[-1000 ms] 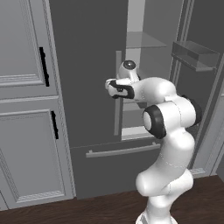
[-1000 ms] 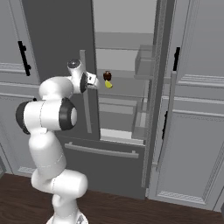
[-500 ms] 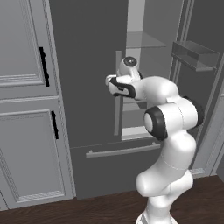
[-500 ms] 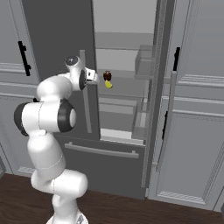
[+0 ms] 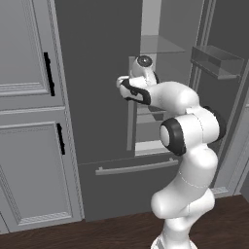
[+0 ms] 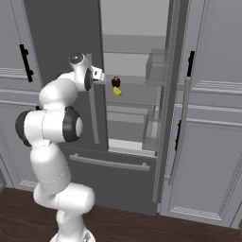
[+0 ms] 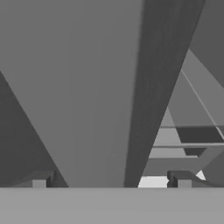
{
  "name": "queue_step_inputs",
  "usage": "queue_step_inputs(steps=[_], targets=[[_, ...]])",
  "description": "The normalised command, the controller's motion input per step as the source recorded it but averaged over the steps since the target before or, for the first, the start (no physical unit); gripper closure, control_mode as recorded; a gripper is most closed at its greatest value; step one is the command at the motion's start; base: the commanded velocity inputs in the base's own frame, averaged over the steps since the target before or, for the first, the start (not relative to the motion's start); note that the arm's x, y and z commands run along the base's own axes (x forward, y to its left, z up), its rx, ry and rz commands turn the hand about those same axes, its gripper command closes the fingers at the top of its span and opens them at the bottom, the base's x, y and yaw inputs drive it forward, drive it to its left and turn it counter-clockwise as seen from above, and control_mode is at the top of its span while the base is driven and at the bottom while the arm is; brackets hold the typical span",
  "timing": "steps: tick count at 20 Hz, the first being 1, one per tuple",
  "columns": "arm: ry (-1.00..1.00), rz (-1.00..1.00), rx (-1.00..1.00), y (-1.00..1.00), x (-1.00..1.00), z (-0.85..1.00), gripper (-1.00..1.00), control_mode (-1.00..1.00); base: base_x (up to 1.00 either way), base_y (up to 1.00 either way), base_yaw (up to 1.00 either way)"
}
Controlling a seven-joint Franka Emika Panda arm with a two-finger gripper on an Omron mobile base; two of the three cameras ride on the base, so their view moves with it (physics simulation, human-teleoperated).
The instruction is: Grab a lemon wedge from the fridge and one ice cube from the ice bowl, and put them in the glass of lemonade.
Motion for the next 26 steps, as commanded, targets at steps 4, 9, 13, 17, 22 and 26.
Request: queue_step_inputs(steps=[4, 9, 13, 17, 22, 26], targets=[[-0.11, 0.0, 0.0, 0.16, 0.26, -0.26, -1.0, -1.0, 0.0, 0.0, 0.0], [-0.09, 0.0, -0.01, 0.06, 0.21, -0.1, -1.0, -1.0, 0.0, 0.0, 0.0], [0.1, 0.0, -0.08, 0.19, 0.45, 0.05, -1.0, -1.0, 0.0, 0.0, 0.0], [0.0, 0.0, -0.02, 0.26, 0.48, 0.0, -1.0, -1.0, 0.0, 0.0, 0.0], [-0.04, 0.0, 0.0, 0.23, 0.35, -0.11, -1.0, -1.0, 0.0, 0.0, 0.0], [0.04, 0.0, -0.01, 0.31, 0.41, 0.0, 1.0, -1.0, 0.0, 0.0, 0.0]])
